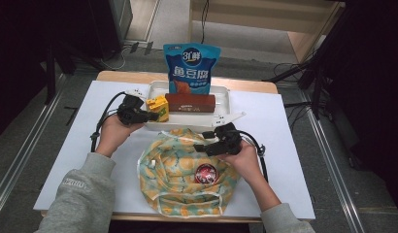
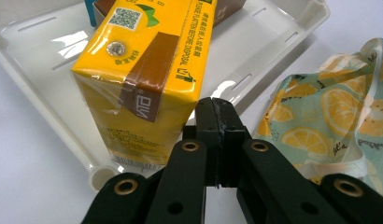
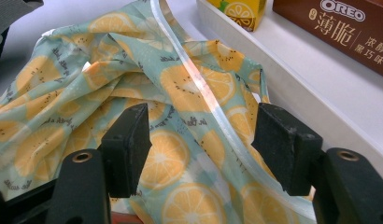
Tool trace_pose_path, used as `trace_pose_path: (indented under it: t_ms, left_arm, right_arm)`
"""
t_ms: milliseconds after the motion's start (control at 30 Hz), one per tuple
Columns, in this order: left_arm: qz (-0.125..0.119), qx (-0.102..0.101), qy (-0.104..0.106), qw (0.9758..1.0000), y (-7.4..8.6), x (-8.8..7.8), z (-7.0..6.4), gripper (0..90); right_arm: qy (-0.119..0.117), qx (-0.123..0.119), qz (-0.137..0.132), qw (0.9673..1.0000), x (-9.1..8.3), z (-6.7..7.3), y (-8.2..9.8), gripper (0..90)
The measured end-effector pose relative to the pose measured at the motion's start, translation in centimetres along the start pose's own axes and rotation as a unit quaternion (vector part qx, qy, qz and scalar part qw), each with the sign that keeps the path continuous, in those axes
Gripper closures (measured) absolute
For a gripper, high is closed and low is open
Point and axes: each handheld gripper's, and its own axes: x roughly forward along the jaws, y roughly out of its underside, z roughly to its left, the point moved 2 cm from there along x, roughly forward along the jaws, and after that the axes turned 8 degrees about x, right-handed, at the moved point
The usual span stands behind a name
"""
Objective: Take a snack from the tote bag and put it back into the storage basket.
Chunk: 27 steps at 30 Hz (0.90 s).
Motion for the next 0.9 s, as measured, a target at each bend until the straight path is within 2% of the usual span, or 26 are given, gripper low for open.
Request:
trace_pose_path:
  t_ms: [900]
  left_arm:
    - [-0.007, -0.018, -0.002, 0.9998, 0.59, -0.55, 1.03, 89.6]
  right_arm:
    - [0.001, 0.0, 0.001, 1.0, 0.02, -0.02, 0.02, 37.0]
